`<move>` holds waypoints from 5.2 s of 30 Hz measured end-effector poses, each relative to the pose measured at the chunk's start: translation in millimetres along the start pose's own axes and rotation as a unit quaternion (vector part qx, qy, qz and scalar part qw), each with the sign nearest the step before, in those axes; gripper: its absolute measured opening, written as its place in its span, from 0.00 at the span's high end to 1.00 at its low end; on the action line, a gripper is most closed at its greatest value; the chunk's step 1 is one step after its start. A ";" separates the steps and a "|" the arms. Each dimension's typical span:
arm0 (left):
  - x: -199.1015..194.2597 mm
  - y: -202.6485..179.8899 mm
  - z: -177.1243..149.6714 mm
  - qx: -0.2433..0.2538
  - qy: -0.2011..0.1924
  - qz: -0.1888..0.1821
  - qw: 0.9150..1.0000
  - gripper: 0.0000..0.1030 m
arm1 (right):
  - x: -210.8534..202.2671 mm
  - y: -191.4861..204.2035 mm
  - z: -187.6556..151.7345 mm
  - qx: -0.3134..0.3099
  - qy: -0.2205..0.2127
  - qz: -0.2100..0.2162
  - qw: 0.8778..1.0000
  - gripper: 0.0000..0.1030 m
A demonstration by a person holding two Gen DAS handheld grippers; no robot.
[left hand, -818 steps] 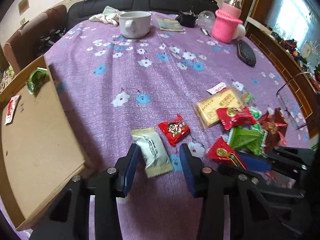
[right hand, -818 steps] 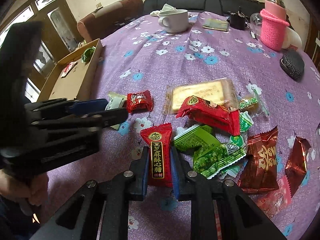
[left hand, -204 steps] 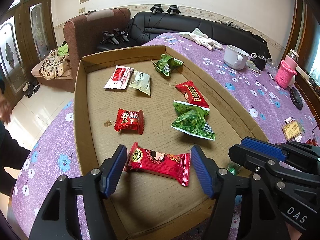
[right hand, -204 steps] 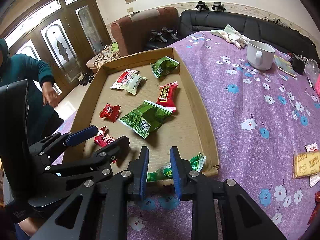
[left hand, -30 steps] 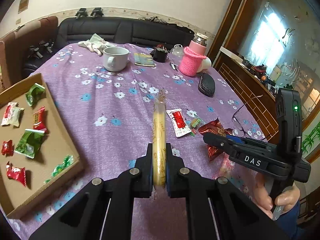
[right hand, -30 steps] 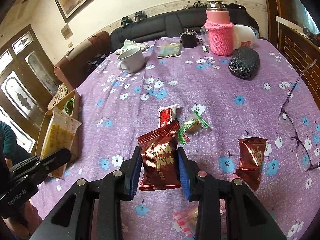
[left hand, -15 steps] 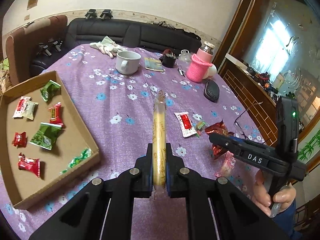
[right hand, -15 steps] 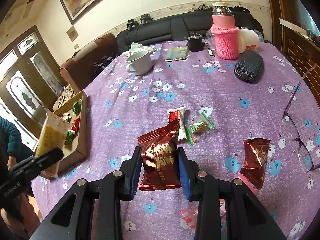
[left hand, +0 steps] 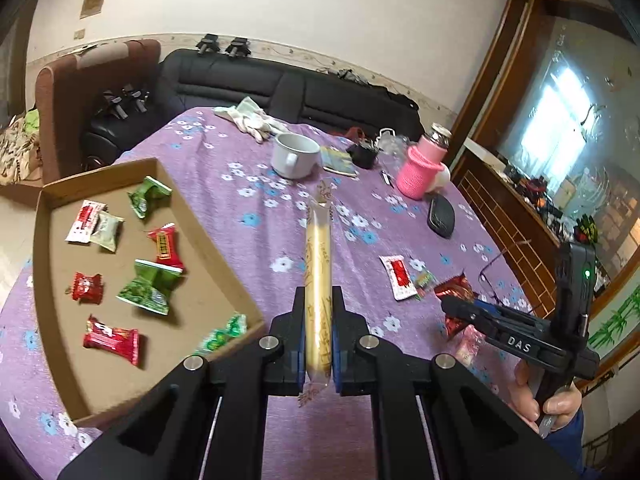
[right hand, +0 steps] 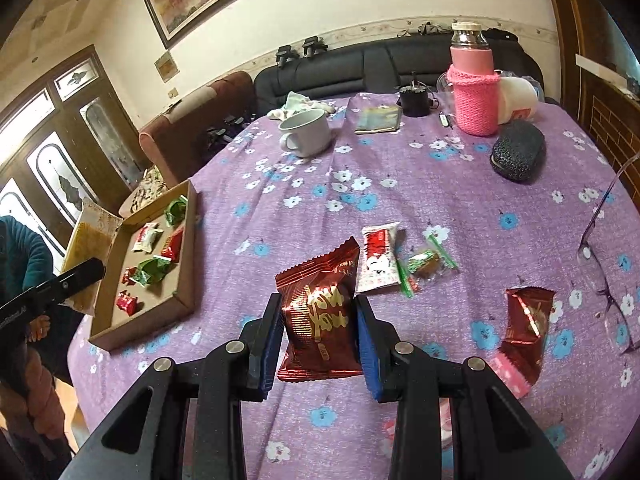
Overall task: Organize snacks
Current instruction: 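Lift the biscuit packet and red-brown candy and carry them toward the box, then open both grippers over the box to drop the biscuit packet and candy, then move both grippers back over the remaining snacks on the table, then grasp the red-white packet with the left gripper while the right grasps the green packet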
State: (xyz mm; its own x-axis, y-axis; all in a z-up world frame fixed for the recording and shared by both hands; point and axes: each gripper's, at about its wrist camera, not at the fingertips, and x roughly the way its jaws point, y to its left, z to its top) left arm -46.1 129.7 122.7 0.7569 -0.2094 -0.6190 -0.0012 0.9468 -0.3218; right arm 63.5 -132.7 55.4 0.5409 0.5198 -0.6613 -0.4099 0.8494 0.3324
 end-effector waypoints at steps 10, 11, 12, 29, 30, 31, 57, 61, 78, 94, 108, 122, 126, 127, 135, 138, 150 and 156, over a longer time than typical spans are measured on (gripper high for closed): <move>-14.4 61.3 12.2 -0.056 -0.024 0.013 0.998 0.91 | 5.2 44.2 14.9 -0.005 0.029 0.033 0.999 0.64; -17.2 70.1 13.1 -0.063 -0.026 0.016 0.998 0.91 | 5.9 54.9 19.1 -0.012 0.031 0.037 0.999 0.64; -19.0 76.7 14.0 -0.068 -0.027 0.020 0.997 0.91 | 6.7 62.1 21.5 -0.018 0.032 0.039 0.999 0.64; -18.1 173.1 4.5 -0.130 -0.022 0.086 0.988 0.91 | 100.0 222.4 60.7 -0.100 0.096 0.065 0.988 0.63; -15.9 176.2 3.6 -0.132 -0.020 0.087 0.987 0.91 | 109.4 230.4 66.9 -0.100 0.099 0.067 0.988 0.63; -13.6 177.9 3.2 -0.133 -0.018 0.088 0.987 0.91 | 116.3 235.0 71.8 -0.097 0.099 0.066 0.988 0.63; 11.6 196.1 -15.4 -0.126 0.014 0.137 0.982 0.91 | 228.6 273.0 59.8 -0.096 0.171 0.045 0.980 0.63; 12.9 191.6 -16.5 -0.116 0.012 0.153 0.981 0.91 | 233.7 270.4 53.3 -0.094 0.174 0.044 0.979 0.63; 12.4 181.4 -20.6 -0.098 0.012 0.178 0.979 0.80 | 214.1 255.3 49.8 -0.072 0.164 0.072 0.981 0.61; -16.9 150.0 -12.4 -0.063 -0.016 0.164 0.984 0.57 | 138.3 194.0 45.1 -0.078 0.138 0.092 0.983 0.58; -98.7 159.5 67.8 0.184 -0.029 0.133 0.973 0.33 | -89.2 9.3 132.8 -0.131 -0.008 -0.016 0.991 0.41; -33.5 65.7 54.0 0.216 0.006 0.019 0.976 0.33 | -48.1 -20.8 68.5 -0.044 0.030 -0.056 0.997 0.38; -4.5 19.2 43.5 0.186 0.025 -0.009 0.982 0.33 | -9.7 -57.7 55.9 0.081 0.069 -0.066 0.992 0.38; 0.0 12.3 41.3 0.183 0.027 -0.007 0.983 0.33 | 2.6 -67.2 52.6 0.108 0.086 -0.075 0.988 0.38; 38.8 -30.5 7.5 0.116 0.033 -0.003 0.993 0.33 | 53.4 -87.9 45.3 0.194 0.128 -0.086 0.969 0.38; 49.9 -30.2 1.2 0.088 0.052 -0.026 0.994 0.33 | 68.8 -86.1 45.7 0.193 0.137 -0.113 0.965 0.46; 51.2 -30.0 -11.1 0.094 0.056 -0.021 0.994 0.32 | 107.6 -65.0 60.9 0.086 0.134 -0.199 0.967 0.69; 59.4 -32.6 -11.3 0.093 0.067 -0.018 0.993 0.32 | 99.4 -49.0 42.3 0.058 0.143 -0.113 0.982 0.70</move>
State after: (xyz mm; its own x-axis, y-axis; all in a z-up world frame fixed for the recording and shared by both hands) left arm -8.5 83.7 88.3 0.6605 -0.2628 -0.7033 0.1548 0.9643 -0.2149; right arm 168.4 -118.8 1.8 0.3737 0.2833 -0.8832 -0.2076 0.9536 0.2181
